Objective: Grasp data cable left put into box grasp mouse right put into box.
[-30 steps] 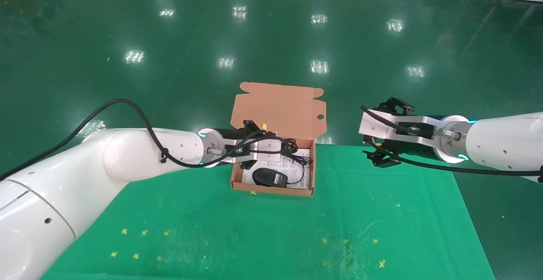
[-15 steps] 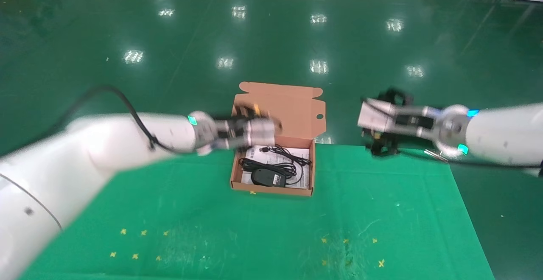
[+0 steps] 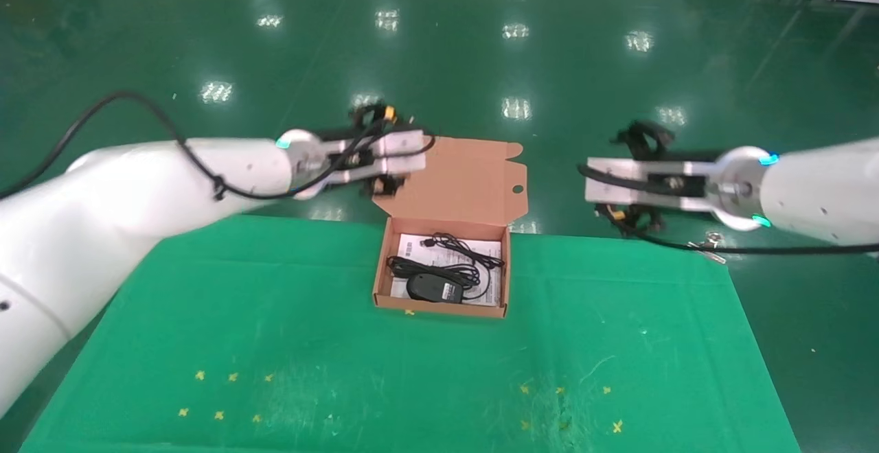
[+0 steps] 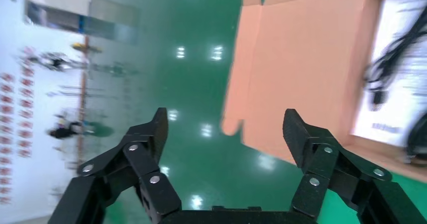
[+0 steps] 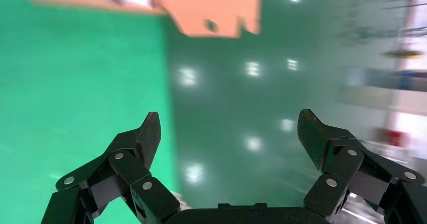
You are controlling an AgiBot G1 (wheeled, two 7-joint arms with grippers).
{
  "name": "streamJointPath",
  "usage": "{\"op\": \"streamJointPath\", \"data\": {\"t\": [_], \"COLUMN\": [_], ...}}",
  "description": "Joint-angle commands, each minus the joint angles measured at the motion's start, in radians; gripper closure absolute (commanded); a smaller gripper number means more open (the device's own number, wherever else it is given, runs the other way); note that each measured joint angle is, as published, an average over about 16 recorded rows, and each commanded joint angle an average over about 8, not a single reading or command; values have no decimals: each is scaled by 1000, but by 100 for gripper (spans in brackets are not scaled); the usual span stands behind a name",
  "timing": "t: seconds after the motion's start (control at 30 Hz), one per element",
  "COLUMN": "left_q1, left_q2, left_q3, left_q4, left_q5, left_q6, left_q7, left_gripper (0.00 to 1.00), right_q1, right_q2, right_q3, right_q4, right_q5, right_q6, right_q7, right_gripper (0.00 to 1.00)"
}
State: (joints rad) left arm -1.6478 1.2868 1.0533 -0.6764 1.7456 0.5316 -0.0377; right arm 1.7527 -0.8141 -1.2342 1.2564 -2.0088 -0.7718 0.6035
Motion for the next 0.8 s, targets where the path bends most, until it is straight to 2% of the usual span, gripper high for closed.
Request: {"op": "streamJointPath", "data": {"t": [0.03,0.43,0.8], "left_q1": [15,152,256], "left_q2": [-20,-181,-303], "left_q3": [-24,-208,-347], "left_q4": [-17,-163,-272], "left_q5": [-30,-272,-455], "left_q6": [27,258,432], "left_q7": [-7,-42,-69], "left_gripper": [0,0,0], "right_q1": [-15,-174,-294], "right_q2": [4,52,88], "right_q3": [23,247,416], "right_q4": [2,8,13], "right_q5": [28,328,555], "right_q6": [-21,-190,-317], "right_q7": [-12,-109,-182], "right_gripper": [0,0,0]}}
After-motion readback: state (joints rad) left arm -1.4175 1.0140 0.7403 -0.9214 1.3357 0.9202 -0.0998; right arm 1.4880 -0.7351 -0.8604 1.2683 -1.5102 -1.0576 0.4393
